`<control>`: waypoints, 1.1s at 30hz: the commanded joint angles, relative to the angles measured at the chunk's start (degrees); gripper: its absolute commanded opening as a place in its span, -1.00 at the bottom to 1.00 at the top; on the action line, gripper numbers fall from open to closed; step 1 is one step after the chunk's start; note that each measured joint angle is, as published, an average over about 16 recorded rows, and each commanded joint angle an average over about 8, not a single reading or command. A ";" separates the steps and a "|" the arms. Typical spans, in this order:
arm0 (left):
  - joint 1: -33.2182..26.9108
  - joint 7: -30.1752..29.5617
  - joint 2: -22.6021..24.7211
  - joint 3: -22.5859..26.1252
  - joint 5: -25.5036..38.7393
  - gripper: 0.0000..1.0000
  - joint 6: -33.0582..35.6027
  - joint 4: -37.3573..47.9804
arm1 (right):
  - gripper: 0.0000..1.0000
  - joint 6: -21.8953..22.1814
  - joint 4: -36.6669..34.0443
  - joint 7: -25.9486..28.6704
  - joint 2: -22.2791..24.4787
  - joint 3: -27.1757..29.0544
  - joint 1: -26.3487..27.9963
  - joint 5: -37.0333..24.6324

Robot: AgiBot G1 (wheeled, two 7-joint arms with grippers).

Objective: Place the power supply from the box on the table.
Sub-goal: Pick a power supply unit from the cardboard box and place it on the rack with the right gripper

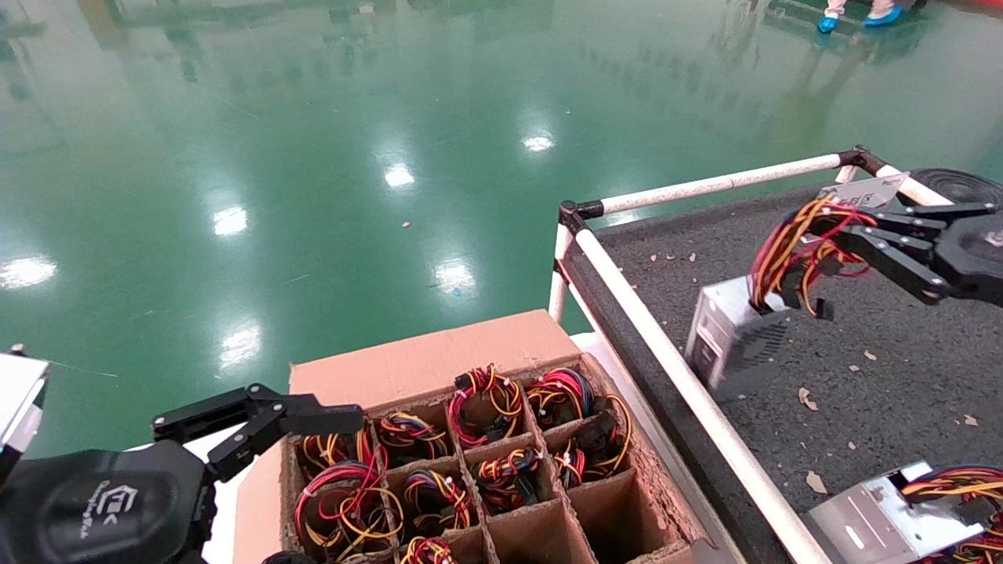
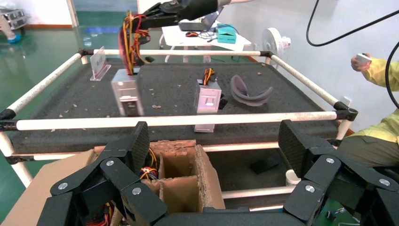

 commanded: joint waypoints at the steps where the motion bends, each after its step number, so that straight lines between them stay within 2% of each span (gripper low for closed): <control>1: 0.00 0.00 0.00 0.00 0.00 1.00 0.00 0.00 | -1.00 -1.16 0.20 -0.01 0.74 -0.08 0.04 -0.11; 16: 0.00 0.00 0.00 0.01 0.00 1.00 0.00 0.00 | -1.00 -2.42 6.36 2.78 7.95 -0.80 -3.27 0.65; 33: 0.00 0.00 0.00 0.01 -0.01 1.00 0.00 0.00 | -1.00 -2.58 15.72 5.87 14.88 -2.02 -10.26 7.50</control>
